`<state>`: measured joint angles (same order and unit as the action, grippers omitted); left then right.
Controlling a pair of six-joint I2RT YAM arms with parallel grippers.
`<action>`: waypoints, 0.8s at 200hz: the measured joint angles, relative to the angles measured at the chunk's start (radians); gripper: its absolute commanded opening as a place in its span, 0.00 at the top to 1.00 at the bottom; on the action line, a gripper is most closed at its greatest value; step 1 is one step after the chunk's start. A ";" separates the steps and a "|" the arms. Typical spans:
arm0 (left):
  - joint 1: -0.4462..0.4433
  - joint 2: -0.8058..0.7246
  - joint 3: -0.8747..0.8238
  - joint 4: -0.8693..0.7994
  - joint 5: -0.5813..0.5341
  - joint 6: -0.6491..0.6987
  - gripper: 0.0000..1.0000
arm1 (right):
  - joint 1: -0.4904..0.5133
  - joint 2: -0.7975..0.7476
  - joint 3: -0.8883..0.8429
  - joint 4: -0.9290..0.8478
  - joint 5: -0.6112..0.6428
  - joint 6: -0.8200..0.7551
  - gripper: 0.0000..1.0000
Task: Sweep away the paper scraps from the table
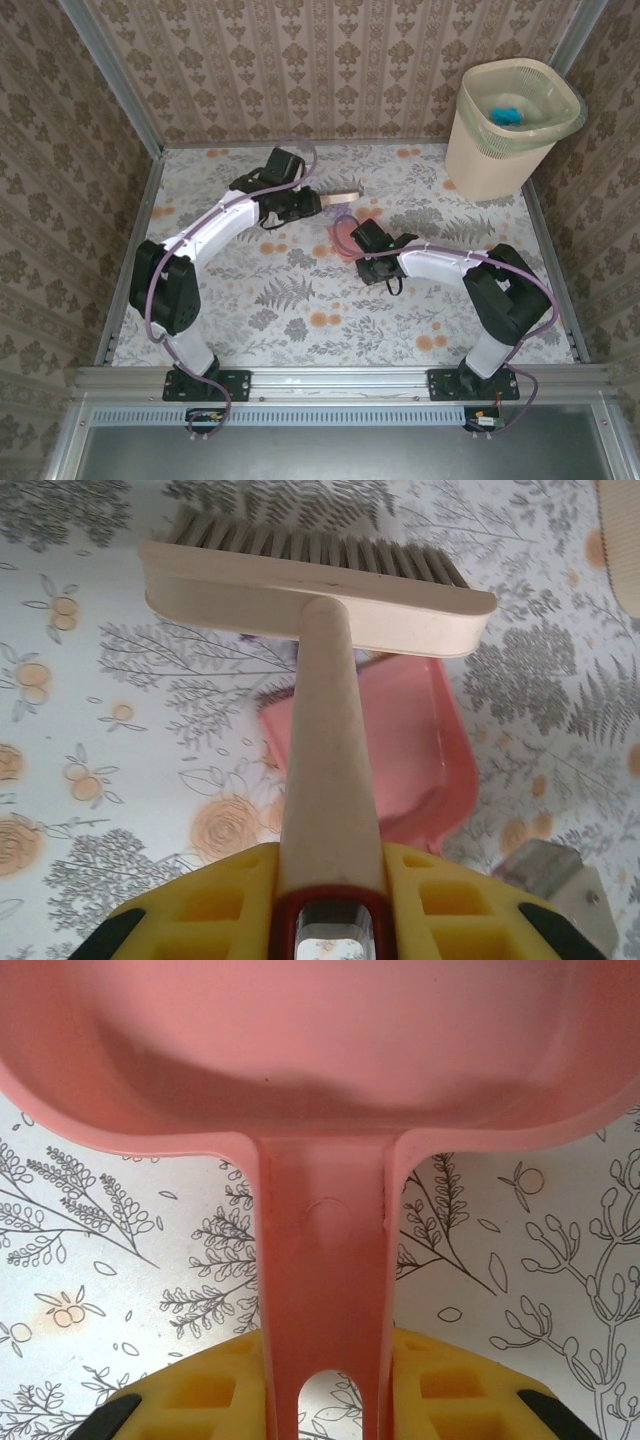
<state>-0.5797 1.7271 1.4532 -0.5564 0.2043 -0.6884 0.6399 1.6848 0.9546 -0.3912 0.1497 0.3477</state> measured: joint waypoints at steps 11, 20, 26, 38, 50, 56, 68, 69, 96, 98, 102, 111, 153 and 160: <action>-0.013 -0.010 0.000 0.000 0.004 0.000 1.00 | -0.004 0.000 0.000 0.000 0.000 0.000 1.00; -0.022 -0.020 -0.003 0.000 0.008 0.000 1.00 | -0.006 0.000 0.000 0.000 -0.001 0.000 1.00; -0.026 -0.029 -0.006 0.000 0.010 0.000 1.00 | -0.007 0.000 0.000 0.000 -0.001 0.001 1.00; -0.030 -0.046 -0.017 0.000 0.013 0.000 1.00 | -0.008 0.000 0.000 0.000 -0.002 0.003 1.00; -0.031 -0.059 -0.027 0.000 0.018 0.000 1.00 | -0.009 0.000 0.000 0.000 -0.004 0.003 1.00; -0.031 -0.062 -0.031 0.000 0.020 0.000 1.00 | -0.009 0.000 0.000 0.000 -0.005 0.003 1.00; -0.031 -0.066 -0.037 0.000 0.021 0.000 1.00 | -0.009 0.000 0.000 0.000 -0.006 0.003 1.00; -0.031 -0.066 -0.037 0.000 0.021 0.000 1.00 | -0.009 0.000 0.000 0.000 -0.006 0.003 1.00; -0.031 -0.067 -0.039 0.000 0.021 0.000 1.00 | -0.012 0.000 0.001 -0.001 -0.013 0.004 1.00; -0.030 -0.067 -0.039 0.000 0.021 0.000 1.00 | -0.012 0.000 0.001 -0.002 -0.015 0.004 1.00; -0.029 -0.067 -0.039 0.000 0.021 0.000 1.00 | -0.012 0.000 0.003 -0.005 -0.017 0.006 1.00; -0.029 -0.067 -0.039 0.000 0.021 0.000 1.00 | -0.014 0.000 0.009 -0.014 -0.026 0.011 1.00; -0.029 -0.067 0.001 -0.026 0.019 0.005 1.00 | -0.016 0.000 0.033 -0.071 -0.056 0.024 1.00; -0.029 -0.067 0.008 -0.026 0.019 0.006 1.00 | -0.016 -0.001 0.034 -0.079 -0.058 0.026 1.00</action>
<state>-0.6090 1.6600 1.4616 -0.5819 0.2237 -0.6827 0.6243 1.6840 0.9882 -0.4706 0.0917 0.3733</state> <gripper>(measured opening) 0.253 0.263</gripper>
